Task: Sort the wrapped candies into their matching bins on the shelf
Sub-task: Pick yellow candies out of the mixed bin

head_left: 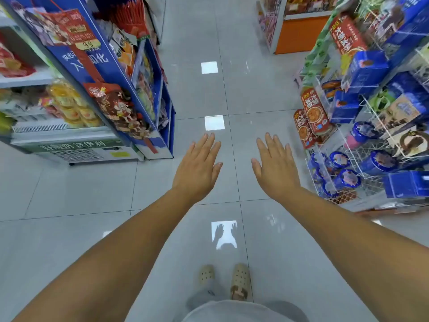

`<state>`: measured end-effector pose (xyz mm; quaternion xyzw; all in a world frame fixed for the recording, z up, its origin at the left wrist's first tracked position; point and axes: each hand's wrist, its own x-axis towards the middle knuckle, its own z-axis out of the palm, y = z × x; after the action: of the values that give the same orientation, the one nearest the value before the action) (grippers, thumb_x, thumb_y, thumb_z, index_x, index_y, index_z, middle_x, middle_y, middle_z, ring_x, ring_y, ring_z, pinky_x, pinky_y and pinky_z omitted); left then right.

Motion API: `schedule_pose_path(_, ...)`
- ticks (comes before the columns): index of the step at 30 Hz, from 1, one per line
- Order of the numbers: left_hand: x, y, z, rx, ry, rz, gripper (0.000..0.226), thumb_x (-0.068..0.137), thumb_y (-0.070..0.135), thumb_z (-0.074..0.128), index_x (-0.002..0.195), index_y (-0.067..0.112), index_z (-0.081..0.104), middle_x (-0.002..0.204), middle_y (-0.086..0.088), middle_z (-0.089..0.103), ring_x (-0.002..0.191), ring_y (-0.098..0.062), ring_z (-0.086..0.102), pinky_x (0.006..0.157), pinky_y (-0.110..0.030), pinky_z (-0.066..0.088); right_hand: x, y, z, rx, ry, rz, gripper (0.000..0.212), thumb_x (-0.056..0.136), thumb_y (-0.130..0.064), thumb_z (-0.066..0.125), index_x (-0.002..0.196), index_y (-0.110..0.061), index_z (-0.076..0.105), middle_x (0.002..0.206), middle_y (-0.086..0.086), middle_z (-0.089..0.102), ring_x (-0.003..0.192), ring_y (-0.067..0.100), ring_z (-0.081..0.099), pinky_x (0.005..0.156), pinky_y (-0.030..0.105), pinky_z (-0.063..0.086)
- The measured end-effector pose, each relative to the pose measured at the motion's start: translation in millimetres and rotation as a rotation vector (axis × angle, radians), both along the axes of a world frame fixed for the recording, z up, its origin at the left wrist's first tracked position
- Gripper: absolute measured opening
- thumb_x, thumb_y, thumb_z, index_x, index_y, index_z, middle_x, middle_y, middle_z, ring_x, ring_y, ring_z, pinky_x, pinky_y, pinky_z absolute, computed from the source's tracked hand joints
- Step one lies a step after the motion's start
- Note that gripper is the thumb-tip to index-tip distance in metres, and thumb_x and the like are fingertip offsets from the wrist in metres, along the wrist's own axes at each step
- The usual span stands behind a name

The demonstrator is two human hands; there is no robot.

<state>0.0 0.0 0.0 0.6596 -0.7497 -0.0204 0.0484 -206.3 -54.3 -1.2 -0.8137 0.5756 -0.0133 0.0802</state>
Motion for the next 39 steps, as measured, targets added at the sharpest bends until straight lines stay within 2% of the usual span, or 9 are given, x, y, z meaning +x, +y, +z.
schedule_pose_path(7,5,-52,-12,0.040,0.012,0.031,0.058,0.102,0.041,0.019,0.153,0.014,0.012,0.161,-0.005,0.005,0.148,-0.019,-0.001,0.121,-0.039,0.005,0,-60,-8,0.012,0.028,0.006,0.057,0.102,-0.039,0.026,0.152,-0.017,0.012,0.161,0.007,0.005,0.148,0.024,0.000,0.119,0.043,0.001)
schedule_pose_path(13,31,-141,-21,0.020,0.030,0.023,0.058,0.102,0.042,0.016,0.153,0.014,0.011,0.161,-0.005,0.004,0.148,-0.018,-0.002,0.121,-0.039,0.005,24,-141,-13,0.005,0.024,-0.010,0.057,0.102,-0.039,0.027,0.152,-0.016,0.013,0.161,0.008,0.005,0.148,0.024,0.001,0.120,0.043,0.002)
schedule_pose_path(26,116,-427,-11,-0.012,0.031,-0.155,0.055,0.103,0.037,0.023,0.151,0.010,0.019,0.160,-0.008,0.012,0.148,-0.023,0.004,0.121,-0.038,0.004,104,-391,1,-0.014,-0.020,-0.165,0.056,0.102,-0.037,0.029,0.152,-0.015,0.016,0.160,0.008,0.007,0.148,0.024,0.002,0.120,0.045,0.008)
schedule_pose_path(32,120,-561,-17,-0.026,0.039,-0.204,0.055,0.103,0.036,0.025,0.151,0.009,0.019,0.159,-0.008,0.013,0.148,-0.023,0.005,0.120,-0.036,0.001,109,-525,-14,-0.014,-0.015,-0.210,0.056,0.102,-0.037,0.026,0.152,-0.016,0.015,0.161,0.007,0.006,0.148,0.023,0.002,0.120,0.045,0.007)
schedule_pose_path(39,110,-722,-23,0.026,0.035,-0.177,0.055,0.101,0.037,0.025,0.149,0.008,0.025,0.158,-0.010,0.018,0.147,-0.025,0.010,0.120,-0.040,0.006,97,-691,-30,0.043,0.020,-0.195,0.056,0.102,-0.037,0.026,0.153,-0.016,0.013,0.161,0.008,0.005,0.148,0.024,0.001,0.120,0.044,0.005)
